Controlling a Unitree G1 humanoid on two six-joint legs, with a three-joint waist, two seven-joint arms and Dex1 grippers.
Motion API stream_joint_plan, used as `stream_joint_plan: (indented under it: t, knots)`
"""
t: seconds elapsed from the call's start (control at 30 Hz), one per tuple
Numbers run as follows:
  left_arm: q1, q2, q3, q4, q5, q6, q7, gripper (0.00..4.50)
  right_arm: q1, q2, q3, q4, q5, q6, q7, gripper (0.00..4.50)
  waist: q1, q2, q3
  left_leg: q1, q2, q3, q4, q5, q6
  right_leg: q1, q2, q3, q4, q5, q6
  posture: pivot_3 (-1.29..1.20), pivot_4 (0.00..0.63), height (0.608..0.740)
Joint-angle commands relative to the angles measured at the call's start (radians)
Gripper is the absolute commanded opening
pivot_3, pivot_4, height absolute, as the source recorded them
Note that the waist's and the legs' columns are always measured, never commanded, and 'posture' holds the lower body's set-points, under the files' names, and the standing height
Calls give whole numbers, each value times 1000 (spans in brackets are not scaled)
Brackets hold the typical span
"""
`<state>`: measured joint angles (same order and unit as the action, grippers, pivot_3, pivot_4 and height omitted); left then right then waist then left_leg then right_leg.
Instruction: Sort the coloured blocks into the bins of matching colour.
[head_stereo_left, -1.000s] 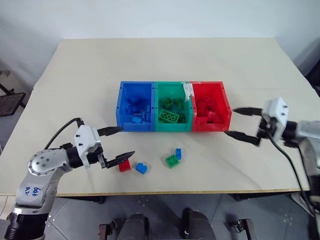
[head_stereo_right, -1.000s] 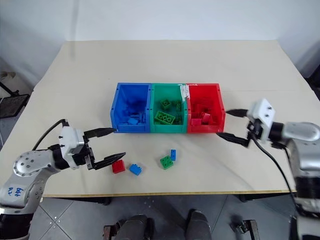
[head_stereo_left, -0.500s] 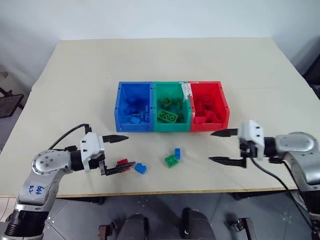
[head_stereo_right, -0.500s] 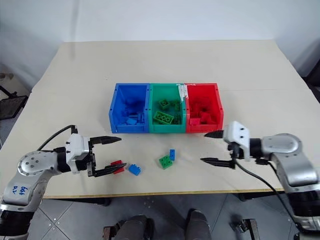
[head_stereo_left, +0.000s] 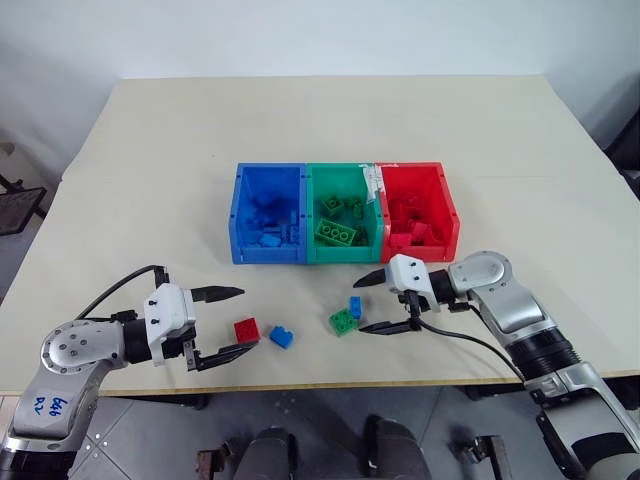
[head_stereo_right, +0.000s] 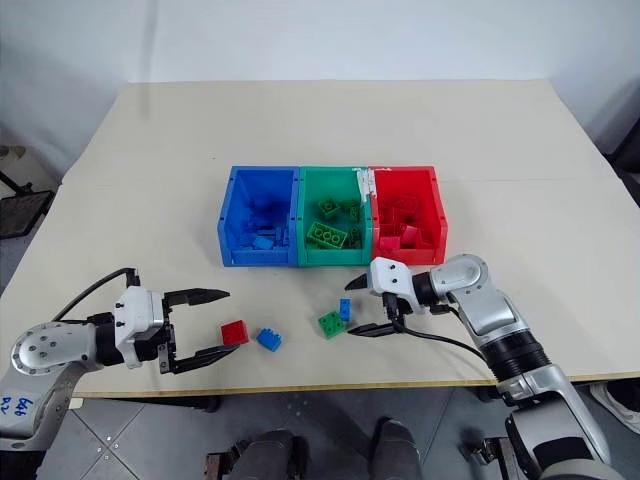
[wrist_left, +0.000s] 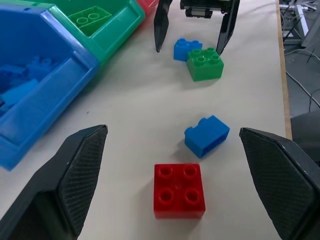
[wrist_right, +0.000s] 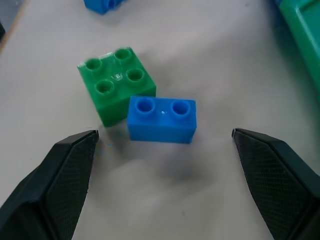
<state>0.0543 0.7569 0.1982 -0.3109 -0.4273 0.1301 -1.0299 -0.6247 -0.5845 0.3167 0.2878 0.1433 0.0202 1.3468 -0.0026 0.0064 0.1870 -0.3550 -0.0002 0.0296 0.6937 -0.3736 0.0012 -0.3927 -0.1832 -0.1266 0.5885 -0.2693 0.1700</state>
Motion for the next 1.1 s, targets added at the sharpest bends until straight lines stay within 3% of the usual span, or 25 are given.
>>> stream_joint_plan:
  t: [0.03, 0.23, 0.27, 0.4, 0.53, 0.67, 0.83, 1.0, 1.1]
  knots:
    - [10, 5, 28, -50, -13, -9, 11, 4500, -10, 15, -4, 0, 7, -3, 19, 3561, -1, 0, 0, 0, 0, 0, 0, 0, 0, 0, 0, 0, 0, 0, 0, 0, 150, 740]
    - [14, 5, 31, -57, -11, -6, 26, 4500, 6, 19, -17, -36, 26, 26, 35, 1535, -2, 0, 0, 0, 0, 0, 0, 0, 0, 0, 0, 0, 1, 0, 0, 0, 150, 740]
    - [15, 6, 32, -57, -11, -6, 26, 4500, 7, 19, -21, -41, 31, 33, 35, 1400, -2, 0, 0, 0, 0, 0, 0, 0, 0, 0, 0, 0, 0, 0, 0, 0, 150, 740]
    - [16, 3, 35, -59, -15, -4, 36, 4500, 13, 7, -37, -72, 41, 70, 28, 1401, -2, 0, 0, 0, 0, 0, 0, 0, 0, 0, 0, 0, 0, 0, 0, 0, 150, 740]
    - [24, -31, 82, -67, -57, 17, 85, 4500, -18, -8, -92, -184, 126, 223, 17, 1401, -1, 0, 0, 0, 0, 0, 0, 0, 0, 0, 0, 0, 0, 0, 0, 0, 150, 740]
    - [76, -67, 149, -80, -90, 36, 138, 4500, -152, 92, -145, -246, 222, 459, -114, 1401, -9, 1, 0, 0, 1, 0, 0, 0, 0, -1, 0, 0, 1, 0, 0, 0, 150, 740]
    - [147, -131, 217, -100, -128, 63, 208, 4500, -350, 268, -112, -120, 138, 488, -307, 1401, -29, 1, 0, 1, 3, -1, -1, -2, -3, -3, 2, 0, 4, 0, -1, 0, 150, 740]
    - [188, -162, 202, -99, -100, 39, 225, 4500, -535, 424, -98, 207, 7, 330, -509, 1401, -28, 1, 0, 0, 1, -1, -1, -2, -3, -3, 1, -1, 4, 0, 0, 0, 150, 740]
    - [183, -167, 203, -96, -93, 31, 232, 4500, -568, 465, -103, 315, -6, 275, -507, 2448, -28, 0, 0, 0, 2, -2, -2, -2, -3, -3, 2, -2, 4, 0, 0, 0, 150, 740]
